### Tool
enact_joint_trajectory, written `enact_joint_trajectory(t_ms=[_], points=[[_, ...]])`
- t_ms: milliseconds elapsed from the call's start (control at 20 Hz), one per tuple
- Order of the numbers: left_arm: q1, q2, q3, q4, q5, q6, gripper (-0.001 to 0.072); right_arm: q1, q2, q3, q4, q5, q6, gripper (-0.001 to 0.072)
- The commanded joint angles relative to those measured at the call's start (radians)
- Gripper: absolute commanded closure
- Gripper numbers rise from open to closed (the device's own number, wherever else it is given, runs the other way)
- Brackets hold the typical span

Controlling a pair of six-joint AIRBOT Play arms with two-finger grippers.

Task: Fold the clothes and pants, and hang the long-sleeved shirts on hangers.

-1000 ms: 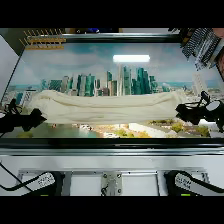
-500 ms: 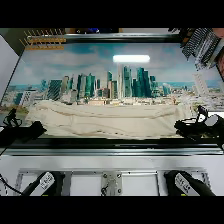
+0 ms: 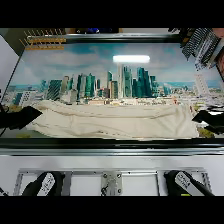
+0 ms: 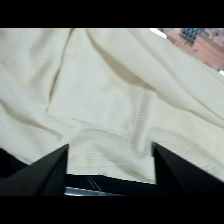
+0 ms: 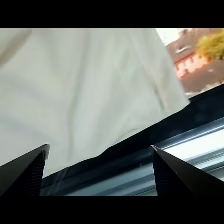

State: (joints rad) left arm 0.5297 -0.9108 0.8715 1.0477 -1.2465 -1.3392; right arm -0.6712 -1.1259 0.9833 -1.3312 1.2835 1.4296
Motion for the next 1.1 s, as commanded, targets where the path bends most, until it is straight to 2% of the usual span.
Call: enact_joint_trajectory(t_ms=[0,150,300,450,550,800,1050], points=[[-0.213,0.033,0.035,-0.002,0.021,-0.098,0.0691,-0.146,-0.176,0.150,0.035,0.064,-0.145,0.0000],[-0.461,0.002,0.035,-0.003,0.102,-0.219,0.0690,-0.204,-0.393,0.245,0.079,0.107,-0.275,-0.0001],[-0.668,-0.095,0.035,-0.005,0.172,-0.264,0.0689,-0.221,-0.559,0.319,0.133,0.116,-0.364,-0.0001],[-0.823,-0.220,0.064,-0.005,0.205,-0.300,0.0690,-0.222,-0.676,0.374,0.268,0.169,-0.449,-0.0001],[-0.901,-0.309,0.130,-0.004,0.199,-0.300,0.0690,-0.217,-0.716,0.380,0.346,0.203,-0.470,-0.0001],[-1.016,-0.478,0.294,-0.002,0.200,-0.299,0.0689,-0.180,-0.745,0.373,0.383,0.244,-0.478,0.0000],[-1.083,-0.565,0.335,-0.003,0.208,-0.299,0.0689,-0.115,-0.745,0.354,0.374,0.284,-0.472,0.0006]])
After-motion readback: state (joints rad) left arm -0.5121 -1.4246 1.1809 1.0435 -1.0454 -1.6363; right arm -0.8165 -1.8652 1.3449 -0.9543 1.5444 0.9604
